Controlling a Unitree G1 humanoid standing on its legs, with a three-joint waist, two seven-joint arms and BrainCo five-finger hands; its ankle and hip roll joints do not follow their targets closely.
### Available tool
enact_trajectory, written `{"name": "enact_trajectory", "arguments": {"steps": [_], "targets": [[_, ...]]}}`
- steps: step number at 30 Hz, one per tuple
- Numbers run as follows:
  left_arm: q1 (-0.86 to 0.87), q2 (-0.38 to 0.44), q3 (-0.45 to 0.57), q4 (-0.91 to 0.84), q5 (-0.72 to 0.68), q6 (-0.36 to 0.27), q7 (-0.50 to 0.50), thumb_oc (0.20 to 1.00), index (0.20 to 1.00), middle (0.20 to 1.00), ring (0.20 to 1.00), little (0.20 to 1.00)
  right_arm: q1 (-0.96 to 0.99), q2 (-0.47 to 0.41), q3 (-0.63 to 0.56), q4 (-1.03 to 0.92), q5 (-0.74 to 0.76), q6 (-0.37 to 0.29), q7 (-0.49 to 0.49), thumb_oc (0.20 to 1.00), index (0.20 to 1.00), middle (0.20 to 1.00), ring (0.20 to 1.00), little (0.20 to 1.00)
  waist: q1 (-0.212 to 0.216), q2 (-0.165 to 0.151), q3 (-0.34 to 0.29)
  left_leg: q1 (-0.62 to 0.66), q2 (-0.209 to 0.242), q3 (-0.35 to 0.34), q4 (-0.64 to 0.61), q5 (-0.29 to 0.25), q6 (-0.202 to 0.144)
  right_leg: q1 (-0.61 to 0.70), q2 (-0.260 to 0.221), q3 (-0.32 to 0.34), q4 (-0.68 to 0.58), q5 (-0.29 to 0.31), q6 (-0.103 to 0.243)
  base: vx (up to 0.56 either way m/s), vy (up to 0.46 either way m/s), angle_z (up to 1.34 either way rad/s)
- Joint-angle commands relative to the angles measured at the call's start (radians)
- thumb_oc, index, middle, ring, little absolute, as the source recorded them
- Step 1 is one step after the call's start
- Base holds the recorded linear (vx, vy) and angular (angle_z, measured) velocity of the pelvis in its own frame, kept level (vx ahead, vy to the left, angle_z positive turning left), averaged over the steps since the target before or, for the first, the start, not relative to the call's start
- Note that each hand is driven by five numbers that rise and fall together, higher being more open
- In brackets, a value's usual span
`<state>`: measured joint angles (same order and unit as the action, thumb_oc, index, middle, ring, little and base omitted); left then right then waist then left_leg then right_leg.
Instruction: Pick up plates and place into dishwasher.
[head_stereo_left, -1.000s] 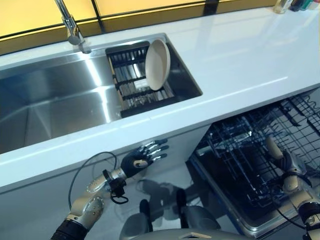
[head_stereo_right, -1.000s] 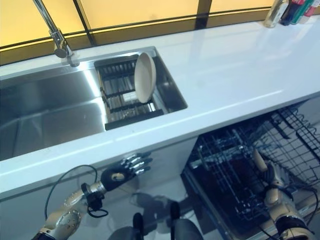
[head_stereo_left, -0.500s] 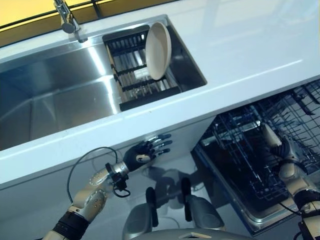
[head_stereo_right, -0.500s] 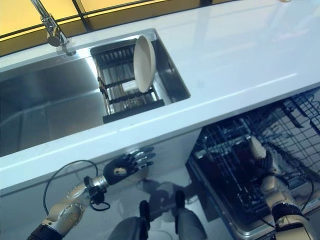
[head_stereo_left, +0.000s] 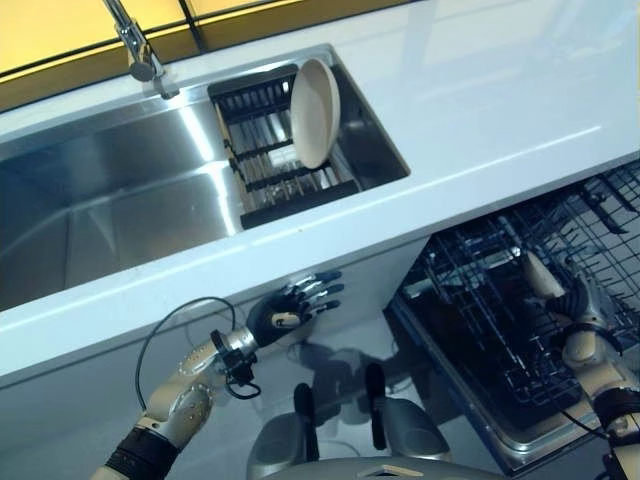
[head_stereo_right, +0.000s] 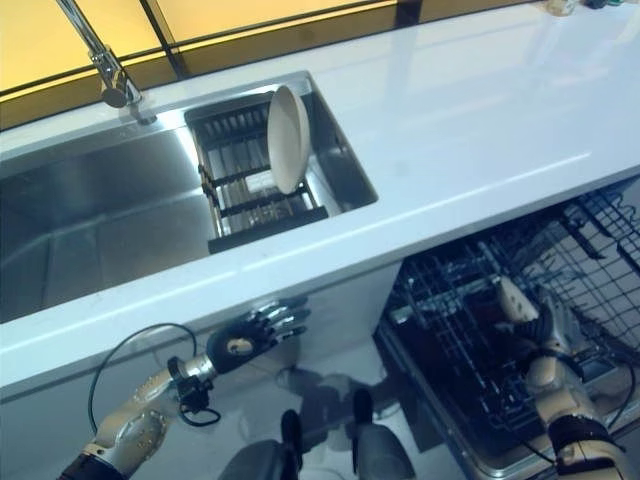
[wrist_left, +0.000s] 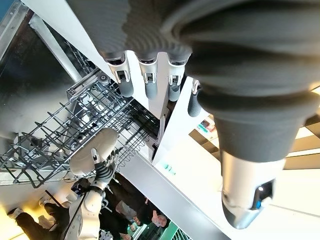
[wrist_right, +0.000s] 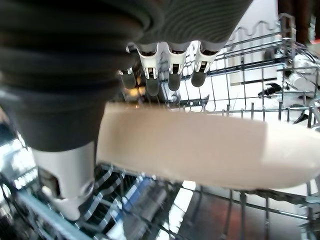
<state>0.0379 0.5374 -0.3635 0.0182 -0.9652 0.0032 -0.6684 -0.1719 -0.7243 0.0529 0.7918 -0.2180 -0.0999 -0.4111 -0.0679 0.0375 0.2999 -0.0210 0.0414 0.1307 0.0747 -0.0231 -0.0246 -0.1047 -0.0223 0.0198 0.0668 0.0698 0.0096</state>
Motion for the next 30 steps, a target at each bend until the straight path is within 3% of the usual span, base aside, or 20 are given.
{"name": "enact_trajectory", "arguments": {"steps": [1,5,8,14,20,22,25,30], "targets": [[0.057,-0.037,0.052,-0.071,-0.054,-0.060,-0.010,1.000,1.000,1.000,1.000,1.000,0.044,-0.043,-0.031,-0.054,0.076,-0.079,0.044,1.000,1.000,1.000,1.000,1.000,-0.027,-0.037,-0.131,-0.047,0.016,0.016,0.103,-0.065,0.051,0.004,-0.070,0.020,0.087,-0.050,0.071,0.08,0.083,-0.06],[0.080,-0.052,0.082,-0.040,-0.038,-0.070,-0.021,1.000,1.000,1.000,1.000,1.000,0.095,-0.042,-0.059,-0.121,0.111,-0.109,0.137,1.000,1.000,1.000,1.000,1.000,-0.045,-0.050,-0.153,-0.013,0.014,0.033,0.086,-0.074,0.054,0.018,-0.068,0.030,0.079,-0.048,0.076,0.05,0.072,-0.04],[0.093,-0.068,0.118,-0.019,-0.026,-0.071,-0.030,1.000,1.000,1.000,1.000,1.000,0.152,-0.046,-0.079,-0.203,0.146,-0.102,0.276,1.000,1.000,1.000,1.000,1.000,-0.060,-0.065,-0.172,0.010,0.010,0.043,0.074,-0.080,0.059,0.026,-0.067,0.037,0.079,-0.048,0.080,0.02,0.059,-0.18],[0.087,-0.091,0.163,0.019,-0.002,-0.094,-0.036,1.000,1.000,1.000,1.000,1.000,0.224,-0.027,-0.161,-0.324,0.391,-0.126,0.443,1.000,1.000,1.000,1.000,1.000,-0.083,-0.078,-0.193,0.041,0.005,0.051,0.051,-0.080,0.065,0.034,-0.055,0.047,0.085,-0.050,0.079,0.01,0.056,-0.10],[0.070,-0.114,0.194,0.025,0.043,-0.141,-0.032,1.000,1.000,1.000,1.000,1.000,0.285,0.145,-0.309,-0.429,0.729,-0.222,0.504,1.000,1.000,1.000,1.000,1.000,-0.116,-0.076,-0.215,0.066,0.001,0.061,0.021,-0.076,0.071,0.036,-0.036,0.069,0.085,-0.050,0.076,-0.01,0.071,-0.08],[0.065,-0.123,0.198,0.002,0.052,-0.154,-0.027,1.000,1.000,1.000,1.000,1.000,0.330,0.251,-0.330,-0.502,0.818,-0.261,0.510,1.000,1.000,1.000,1.000,1.000,-0.132,-0.071,-0.222,0.071,-0.007,0.055,0.009,-0.073,0.078,0.034,-0.028,0.085,0.082,-0.048,0.075,-0.05,0.085,-0.03],[0.054,-0.128,0.172,-0.030,0.068,-0.170,-0.011,1.000,1.000,1.000,1.000,1.000,0.368,0.341,-0.332,-0.575,0.895,-0.289,0.518,1.000,1.000,1.000,1.000,1.000,-0.147,-0.066,-0.233,0.073,-0.015,0.050,-0.007,-0.068,0.083,0.029,-0.023,0.096,0.080,-0.041,0.075,-0.06,0.085,-0.12],[-0.011,-0.115,0.063,-0.082,0.165,-0.143,0.013,1.000,1.000,1.000,1.000,1.000,0.355,0.401,-0.287,-0.630,1.014,-0.330,0.502,1.000,1.000,1.000,1.000,1.000,-0.165,-0.055,-0.245,0.078,-0.023,0.050,-0.022,-0.061,0.088,0.025,-0.018,0.106,0.076,-0.031,0.076,-0.07,0.080,-0.06]]}}
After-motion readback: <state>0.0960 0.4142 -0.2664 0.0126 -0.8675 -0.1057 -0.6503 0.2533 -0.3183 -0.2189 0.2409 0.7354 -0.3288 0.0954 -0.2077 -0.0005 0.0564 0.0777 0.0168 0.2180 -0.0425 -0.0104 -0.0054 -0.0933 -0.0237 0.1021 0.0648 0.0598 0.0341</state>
